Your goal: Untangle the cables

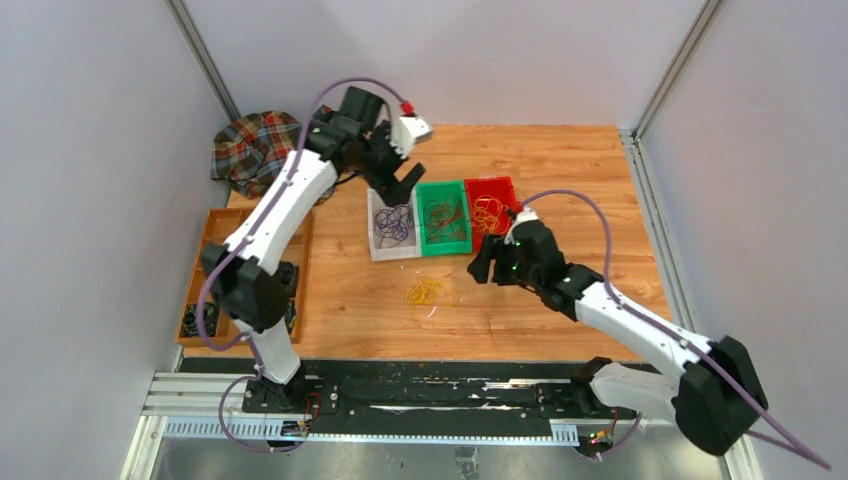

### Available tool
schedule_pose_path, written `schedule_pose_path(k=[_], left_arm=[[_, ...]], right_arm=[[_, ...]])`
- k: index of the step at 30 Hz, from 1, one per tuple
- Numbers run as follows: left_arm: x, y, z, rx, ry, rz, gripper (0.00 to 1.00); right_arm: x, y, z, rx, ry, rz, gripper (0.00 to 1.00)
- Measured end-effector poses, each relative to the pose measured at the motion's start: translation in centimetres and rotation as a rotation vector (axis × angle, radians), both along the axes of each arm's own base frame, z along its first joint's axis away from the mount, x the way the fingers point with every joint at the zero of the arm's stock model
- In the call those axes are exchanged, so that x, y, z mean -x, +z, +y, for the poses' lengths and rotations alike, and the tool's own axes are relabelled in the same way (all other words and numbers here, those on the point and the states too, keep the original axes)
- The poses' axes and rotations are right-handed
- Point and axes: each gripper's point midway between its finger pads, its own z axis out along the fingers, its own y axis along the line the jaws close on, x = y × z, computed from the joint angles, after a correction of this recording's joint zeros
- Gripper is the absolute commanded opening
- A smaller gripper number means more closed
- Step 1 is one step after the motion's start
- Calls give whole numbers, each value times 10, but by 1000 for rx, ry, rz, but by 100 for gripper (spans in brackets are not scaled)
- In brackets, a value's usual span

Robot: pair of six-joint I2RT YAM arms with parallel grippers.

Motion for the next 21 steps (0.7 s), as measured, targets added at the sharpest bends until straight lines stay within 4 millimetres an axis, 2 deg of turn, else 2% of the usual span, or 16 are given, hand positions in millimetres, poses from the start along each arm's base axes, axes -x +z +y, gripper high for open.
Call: schedule_pose_path(k=[3, 8, 11, 15, 17, 20, 21], left_arm=[[24, 7, 49, 0, 66, 31, 98], [67, -2, 83, -12, 67, 98, 98], [81, -11, 97, -16, 74, 134, 98], [90, -14, 110, -11, 92, 148, 98], [92, -11, 114, -8, 97, 141, 99], [93, -8, 115, 0, 97, 131, 99], [93, -8, 115, 1, 99, 131, 98]], right_arm=[[18, -31, 25, 49, 111, 68, 72], [31, -84, 54, 141, 275, 191, 74], [29, -101, 65, 168, 333, 224, 69], [25, -105, 76, 169, 377, 220, 47], [24, -105, 82, 166, 399, 213, 32], [27, -105, 91, 158, 429, 216, 3], [28, -104, 93, 159, 439, 214, 1]])
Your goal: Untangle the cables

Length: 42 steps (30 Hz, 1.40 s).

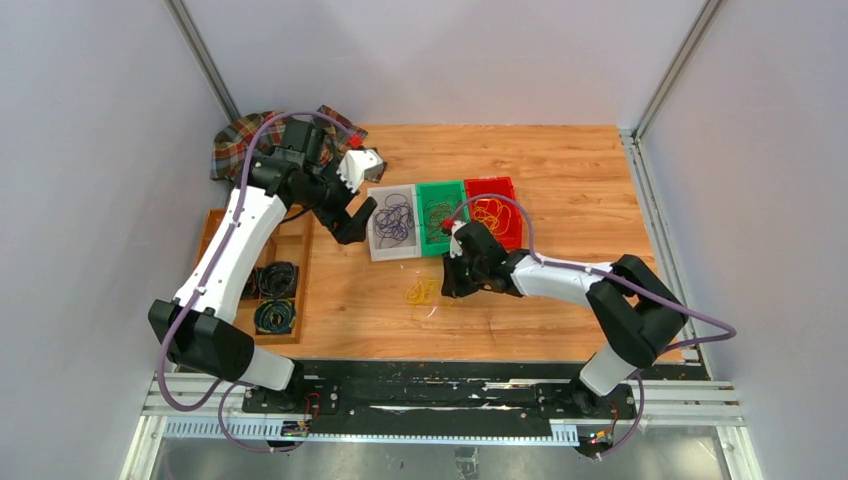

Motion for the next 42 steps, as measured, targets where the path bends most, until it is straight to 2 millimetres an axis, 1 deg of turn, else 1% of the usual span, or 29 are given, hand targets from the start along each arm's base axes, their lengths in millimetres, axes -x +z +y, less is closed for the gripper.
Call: schedule_pose_path(k=[3, 5, 6, 8, 10, 13, 15, 17, 18, 22, 25, 30, 33, 35, 37, 42], left_arm=[[0, -3, 2, -2, 6, 8, 97], [2, -6, 2, -1, 5, 17, 96], [3, -8, 1, 1, 2, 25, 95], [7, -14, -1, 14, -10, 49, 95], [14, -21, -6, 35, -30, 80, 95], [26, -28, -15, 88, -82, 125, 96], [34, -27, -23, 135, -120, 143, 96], [41, -18, -31, 188, -166, 135, 96], [44, -14, -35, 208, -185, 126, 96], [62, 4, -52, 265, -281, 86, 96], [77, 11, -67, 296, -358, 85, 94], [93, 15, -84, 337, -432, 115, 84], [97, 14, -90, 346, -451, 138, 75], [97, 12, -93, 348, -451, 146, 69], [94, 11, -95, 352, -444, 148, 60], [90, 9, -98, 363, -427, 149, 26]], right_arm=[[0, 9, 6, -13, 13, 0, 1], [0, 20, 7, -27, 19, -13, 0], [0, 30, 6, -37, 23, -28, 1], [0, 56, 7, -72, 35, -71, 1], [-1, 90, 11, -126, 51, -124, 0], [-3, 152, 20, -240, 88, -230, 1], [0, 181, 24, -297, 114, -276, 1], [3, 201, 25, -337, 137, -306, 0], [5, 209, 26, -349, 147, -313, 1], [9, 226, 29, -378, 179, -321, 1], [14, 238, 33, -412, 202, -316, 1], [21, 261, 40, -477, 229, -304, 1], [25, 271, 43, -514, 238, -291, 1], [27, 276, 45, -532, 242, -282, 1], [28, 281, 46, -549, 246, -278, 1], [30, 295, 45, -589, 234, -260, 1]])
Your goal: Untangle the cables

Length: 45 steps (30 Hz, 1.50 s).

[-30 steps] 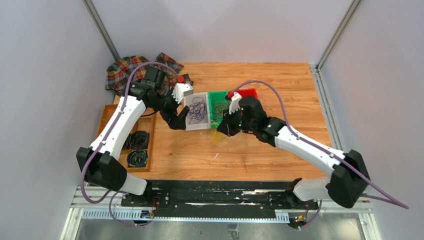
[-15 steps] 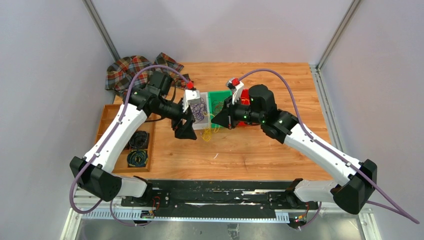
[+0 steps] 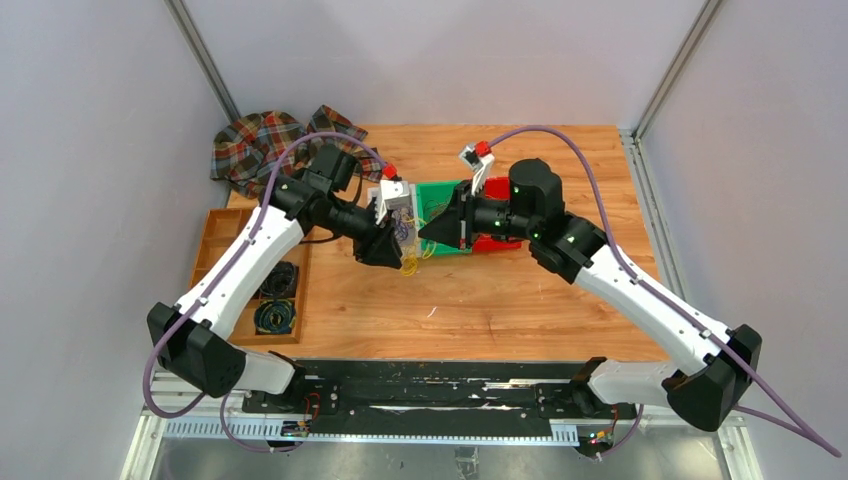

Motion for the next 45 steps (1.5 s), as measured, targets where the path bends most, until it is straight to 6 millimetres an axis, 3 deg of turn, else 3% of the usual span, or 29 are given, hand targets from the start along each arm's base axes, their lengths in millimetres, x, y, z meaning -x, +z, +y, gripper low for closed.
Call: schedule_pose_path(k=[3, 9, 18, 21, 25, 30, 32, 45], left_arm=[[-3, -6, -1, 0, 14, 1, 10], [-3, -27, 5, -33, 49, 3, 2], [10, -30, 25, -69, 76, -110, 1], [11, -35, 31, -93, 85, -136, 13], [4, -41, 38, -140, 116, -158, 67], [-7, -46, 49, -198, 184, -174, 96], [-14, -46, 56, -212, 228, -173, 100], [-48, -44, 100, -248, 445, -175, 98]], right_arm=[[-7, 5, -8, -21, -24, 23, 1], [-41, 15, -41, -52, -153, 42, 1], [-104, 27, -114, -60, -415, 21, 1], [-122, 29, -129, -44, -474, 4, 1], [-140, 23, -138, 8, -523, -10, 1], [-161, 6, -149, 102, -587, -31, 1], [-169, -3, -156, 137, -612, -29, 1], [-205, -60, -170, 279, -674, 27, 1]])
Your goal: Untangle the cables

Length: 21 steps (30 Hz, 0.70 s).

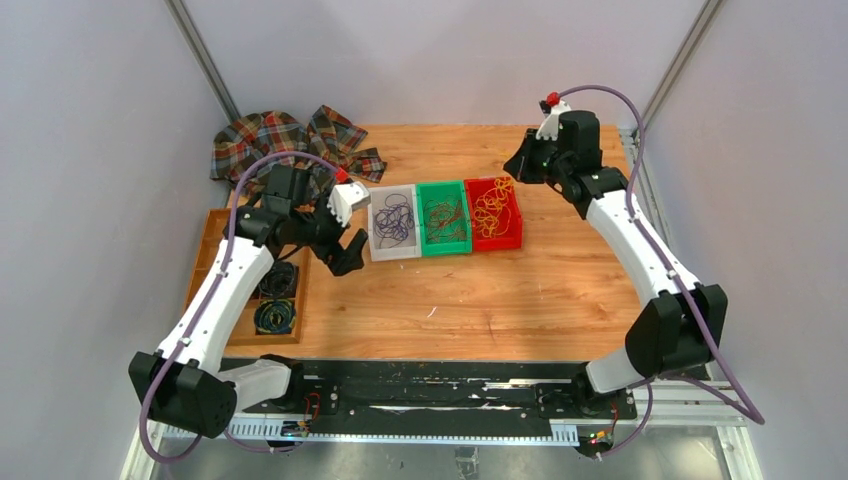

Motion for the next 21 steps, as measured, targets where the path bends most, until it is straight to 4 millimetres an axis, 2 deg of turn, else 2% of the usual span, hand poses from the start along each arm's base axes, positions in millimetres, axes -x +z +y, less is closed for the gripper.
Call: schedule_pose_path(k=[5, 16, 19, 20, 21], left_arm=[[-4, 0, 8, -5, 33, -2, 98], [-24, 1, 25, -6, 123, -31, 98], [-29, 1, 29, -13, 140, -45, 98], [-30, 0, 30, -16, 144, -49, 98], [-32, -1, 31, -21, 149, -53, 98]], right_arm=[[-10, -30, -3, 38, -18, 50, 1], [-21, -128, -3, 126, -38, 254, 2], [-20, -149, -1, 153, -33, 299, 19], [-19, -157, 0, 169, -31, 319, 27], [-18, -162, 0, 178, -31, 334, 40]])
